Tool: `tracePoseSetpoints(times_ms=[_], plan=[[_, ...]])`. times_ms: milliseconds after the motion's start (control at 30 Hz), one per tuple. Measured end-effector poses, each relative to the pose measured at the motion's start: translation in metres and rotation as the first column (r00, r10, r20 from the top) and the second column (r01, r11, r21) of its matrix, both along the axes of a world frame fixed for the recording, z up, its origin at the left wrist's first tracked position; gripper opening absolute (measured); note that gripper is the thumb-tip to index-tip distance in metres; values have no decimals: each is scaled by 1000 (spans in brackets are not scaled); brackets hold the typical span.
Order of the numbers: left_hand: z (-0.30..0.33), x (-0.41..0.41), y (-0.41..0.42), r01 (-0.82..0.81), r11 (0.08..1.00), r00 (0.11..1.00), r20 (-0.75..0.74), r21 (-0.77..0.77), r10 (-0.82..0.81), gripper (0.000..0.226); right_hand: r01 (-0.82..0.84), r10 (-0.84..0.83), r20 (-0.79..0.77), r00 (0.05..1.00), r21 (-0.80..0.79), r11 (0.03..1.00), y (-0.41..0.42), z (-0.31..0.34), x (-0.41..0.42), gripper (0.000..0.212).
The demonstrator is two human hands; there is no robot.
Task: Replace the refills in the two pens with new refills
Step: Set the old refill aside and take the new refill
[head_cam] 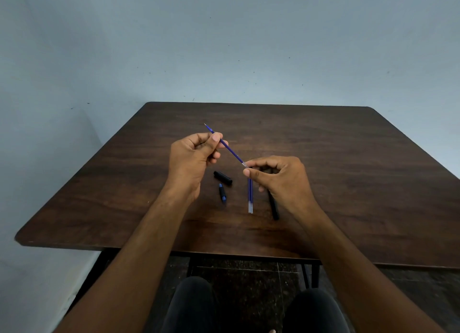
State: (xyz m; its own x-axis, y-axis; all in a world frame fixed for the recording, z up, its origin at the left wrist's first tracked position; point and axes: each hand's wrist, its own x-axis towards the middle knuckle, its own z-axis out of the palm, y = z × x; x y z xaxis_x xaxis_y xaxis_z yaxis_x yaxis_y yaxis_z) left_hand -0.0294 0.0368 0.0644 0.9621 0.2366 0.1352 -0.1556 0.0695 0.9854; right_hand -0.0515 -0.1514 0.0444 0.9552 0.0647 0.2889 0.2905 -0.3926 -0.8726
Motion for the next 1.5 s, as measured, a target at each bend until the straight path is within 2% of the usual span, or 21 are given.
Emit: tracePoseSetpoints(times_ms=[133, 333, 600, 733, 867, 1033, 1133, 1200, 1500], plan=[[-1, 2, 0, 0, 1000, 1000, 1, 25, 0, 9, -4, 4, 2, 1000, 7, 1000, 1, 1, -1, 13], [-2, 3, -1, -7, 998, 1000, 6, 62, 7, 14, -3, 3, 17, 1000, 9, 1000, 2, 1, 1, 20], [0, 0, -5, 22, 997, 999, 35, 74, -24, 15, 21, -21, 29, 999, 7, 1000, 2, -2, 1, 14], [0, -3, -8, 56, 995, 997, 42, 80, -59, 20, 32, -29, -17, 999, 153, 988, 3, -2, 2, 2], [-13, -12, -11, 156, 971, 987, 13, 180, -161, 25, 20, 12, -81, 997, 394, 919, 1, 1, 5, 5], [-24, -21, -18, 291, 907, 956, -58, 305, -288, 21, -5, 50, -76, 996, 508, 861, 5, 3, 8, 10], [-25, -24, -26, 354, 900, 934, -135, 255, -330, 22, 38, 39, -124, 992, 560, 828, 9, 4, 9, 12], [-24, -24, -31, 337, 916, 938, -159, 218, -308, 22, 87, 16, -168, 986, 592, 802, 10, 4, 9, 11], [-24, -23, -33, 324, 904, 946, -96, 279, -309, 12, 199, -69, -239, 969, 578, 792, 7, 9, 4, 9]])
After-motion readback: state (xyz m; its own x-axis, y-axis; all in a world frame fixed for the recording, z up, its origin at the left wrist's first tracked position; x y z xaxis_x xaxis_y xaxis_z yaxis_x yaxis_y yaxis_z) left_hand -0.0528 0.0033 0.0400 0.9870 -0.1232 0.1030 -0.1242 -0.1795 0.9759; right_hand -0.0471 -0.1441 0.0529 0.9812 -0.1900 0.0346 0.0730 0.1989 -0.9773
